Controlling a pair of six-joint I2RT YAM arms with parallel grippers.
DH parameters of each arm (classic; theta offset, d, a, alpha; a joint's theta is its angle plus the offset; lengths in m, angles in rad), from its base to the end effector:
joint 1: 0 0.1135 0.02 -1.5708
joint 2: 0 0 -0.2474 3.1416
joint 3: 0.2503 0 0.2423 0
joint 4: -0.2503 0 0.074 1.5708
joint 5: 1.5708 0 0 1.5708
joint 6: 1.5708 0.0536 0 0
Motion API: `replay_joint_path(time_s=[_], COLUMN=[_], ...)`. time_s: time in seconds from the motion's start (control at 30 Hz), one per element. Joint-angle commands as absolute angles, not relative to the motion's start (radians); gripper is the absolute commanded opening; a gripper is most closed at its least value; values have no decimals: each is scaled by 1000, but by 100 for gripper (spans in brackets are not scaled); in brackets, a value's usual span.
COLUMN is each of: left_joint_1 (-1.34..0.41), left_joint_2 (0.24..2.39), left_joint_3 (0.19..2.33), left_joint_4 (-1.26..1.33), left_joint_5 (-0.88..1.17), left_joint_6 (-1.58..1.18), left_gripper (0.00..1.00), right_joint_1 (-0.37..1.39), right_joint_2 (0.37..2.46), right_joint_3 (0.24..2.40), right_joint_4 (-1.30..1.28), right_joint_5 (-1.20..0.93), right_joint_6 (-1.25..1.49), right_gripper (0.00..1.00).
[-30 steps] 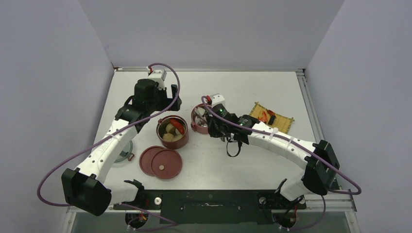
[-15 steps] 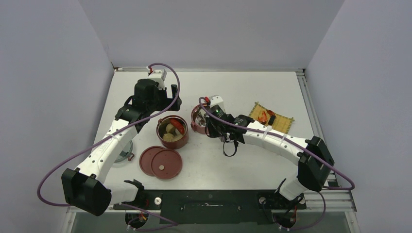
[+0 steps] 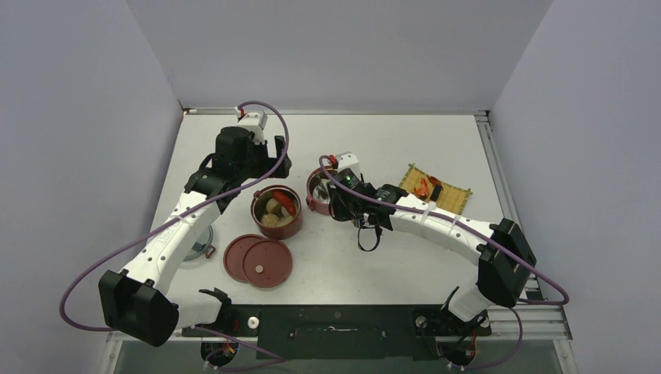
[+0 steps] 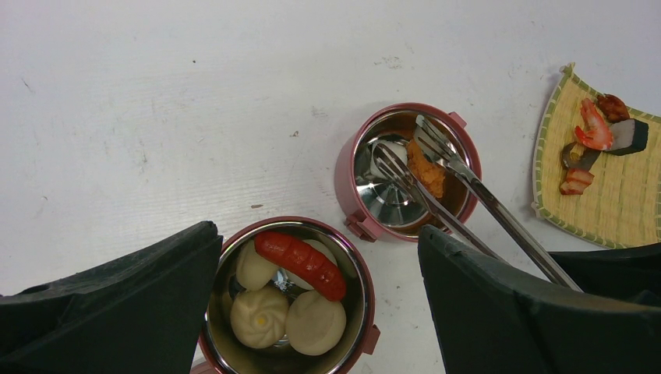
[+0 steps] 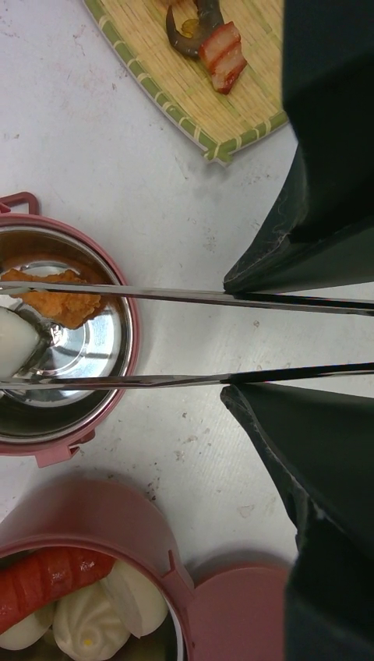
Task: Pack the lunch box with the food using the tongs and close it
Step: Place the fake food in the packing box.
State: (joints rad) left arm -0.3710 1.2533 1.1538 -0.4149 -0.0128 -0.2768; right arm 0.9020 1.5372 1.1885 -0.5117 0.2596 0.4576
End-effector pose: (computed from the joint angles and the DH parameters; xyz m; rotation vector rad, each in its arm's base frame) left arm 0.2737 -0.1057 0.3222 0.0914 2.1057 -0.3786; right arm 0.2184 0.2542 0.2416 -0.4181 2.3810 0.3179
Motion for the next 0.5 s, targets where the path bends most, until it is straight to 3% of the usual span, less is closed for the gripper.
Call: replay_joint_path(time_s=[0.0, 0.47], left_joint_1=[-365, -365], left_joint_2=[1248, 1229], left_joint_3=[1160, 1149], left_joint_4=[-376, -365], left_joint_5=[0, -21], left_joint_6=[-278, -278], left_gripper=[97, 97], right_joint_1=[894, 897], right_joint_2=[1509, 1409], right_joint_3=[1216, 1267], right_joint_4=[-470, -592], right_joint_5=[310, 378], right_joint_6=[462, 466], right_gripper=[43, 43])
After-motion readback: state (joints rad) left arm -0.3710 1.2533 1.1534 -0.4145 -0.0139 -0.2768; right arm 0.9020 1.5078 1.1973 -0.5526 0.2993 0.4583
